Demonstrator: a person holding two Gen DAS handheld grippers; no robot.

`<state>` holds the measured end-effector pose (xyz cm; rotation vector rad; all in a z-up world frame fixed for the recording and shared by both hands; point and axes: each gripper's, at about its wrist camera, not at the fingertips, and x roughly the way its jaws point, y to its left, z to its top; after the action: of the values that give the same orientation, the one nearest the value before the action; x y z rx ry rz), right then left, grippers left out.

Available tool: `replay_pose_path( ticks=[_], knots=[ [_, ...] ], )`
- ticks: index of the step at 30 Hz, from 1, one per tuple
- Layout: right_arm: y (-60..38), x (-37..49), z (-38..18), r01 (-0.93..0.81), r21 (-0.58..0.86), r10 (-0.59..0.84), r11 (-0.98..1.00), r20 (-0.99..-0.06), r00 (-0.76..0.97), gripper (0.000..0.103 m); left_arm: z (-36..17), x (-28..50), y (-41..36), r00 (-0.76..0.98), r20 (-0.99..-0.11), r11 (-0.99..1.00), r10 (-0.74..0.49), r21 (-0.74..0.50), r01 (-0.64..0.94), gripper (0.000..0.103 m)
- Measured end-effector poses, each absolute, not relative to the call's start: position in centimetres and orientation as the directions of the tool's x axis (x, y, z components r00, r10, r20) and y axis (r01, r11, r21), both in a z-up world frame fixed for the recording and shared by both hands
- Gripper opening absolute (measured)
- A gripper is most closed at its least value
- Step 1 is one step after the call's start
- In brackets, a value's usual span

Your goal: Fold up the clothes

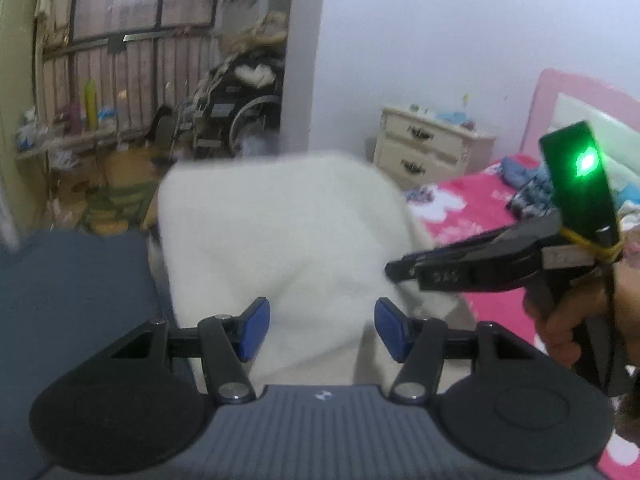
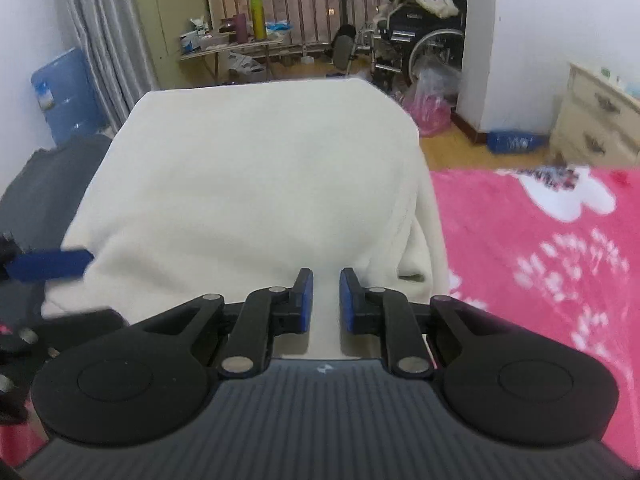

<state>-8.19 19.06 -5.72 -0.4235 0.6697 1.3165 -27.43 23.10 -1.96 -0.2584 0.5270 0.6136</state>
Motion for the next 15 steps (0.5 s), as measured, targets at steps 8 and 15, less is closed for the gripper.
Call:
replay_pose_path(
  ticks=[8, 15],
  knots=[
    [20.7, -6.2, -5.2, -0.963, 0.095, 0.773, 0.252, -0.619, 0.141, 0.015, -3.4, -23.8, 26.8, 0.631, -0.582, 0.74, 0.512, -0.075, -0.669, 0.058],
    [20.6, -3.9, -3.5, -0.945, 0.205, 0.833, 0.253, -0.543, 0.105, 0.015, -0.3, -22.5, 27.2, 0.681, -0.463, 0.759, 0.568, -0.027, -0.651, 0.059]
  ],
)
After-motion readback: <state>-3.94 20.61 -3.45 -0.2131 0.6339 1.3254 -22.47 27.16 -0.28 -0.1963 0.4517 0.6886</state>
